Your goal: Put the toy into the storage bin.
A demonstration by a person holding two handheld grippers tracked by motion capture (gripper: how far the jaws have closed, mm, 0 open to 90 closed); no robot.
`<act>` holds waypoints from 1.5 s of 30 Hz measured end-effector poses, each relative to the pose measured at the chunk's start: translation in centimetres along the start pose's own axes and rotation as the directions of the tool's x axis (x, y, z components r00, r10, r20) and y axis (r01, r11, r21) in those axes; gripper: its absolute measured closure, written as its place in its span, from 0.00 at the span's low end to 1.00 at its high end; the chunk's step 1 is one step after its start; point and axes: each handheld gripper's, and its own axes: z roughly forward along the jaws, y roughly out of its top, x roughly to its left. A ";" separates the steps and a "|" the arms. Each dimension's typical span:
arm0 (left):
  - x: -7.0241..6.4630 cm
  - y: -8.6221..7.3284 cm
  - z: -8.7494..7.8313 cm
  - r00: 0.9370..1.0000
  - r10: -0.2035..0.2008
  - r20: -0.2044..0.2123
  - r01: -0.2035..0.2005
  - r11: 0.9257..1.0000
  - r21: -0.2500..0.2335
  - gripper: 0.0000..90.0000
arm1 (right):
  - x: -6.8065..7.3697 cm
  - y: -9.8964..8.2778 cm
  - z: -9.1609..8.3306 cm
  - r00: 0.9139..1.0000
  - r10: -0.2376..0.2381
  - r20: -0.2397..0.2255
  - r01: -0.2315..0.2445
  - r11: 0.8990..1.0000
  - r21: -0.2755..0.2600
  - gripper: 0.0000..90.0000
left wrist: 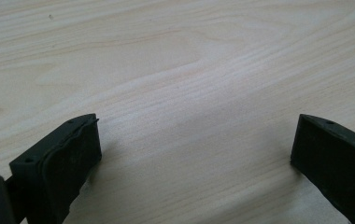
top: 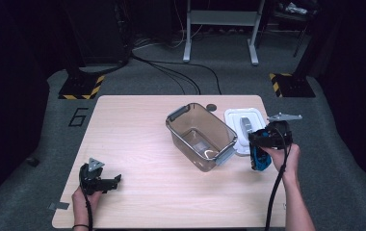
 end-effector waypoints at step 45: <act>0.0 0.0 0.0 1.000 0.001 -0.001 -0.001 1.000 0.000 0.02 | -1.0 5.1 2.6 0.999 -0.001 0.050 0.002 1.000 -0.011 0.27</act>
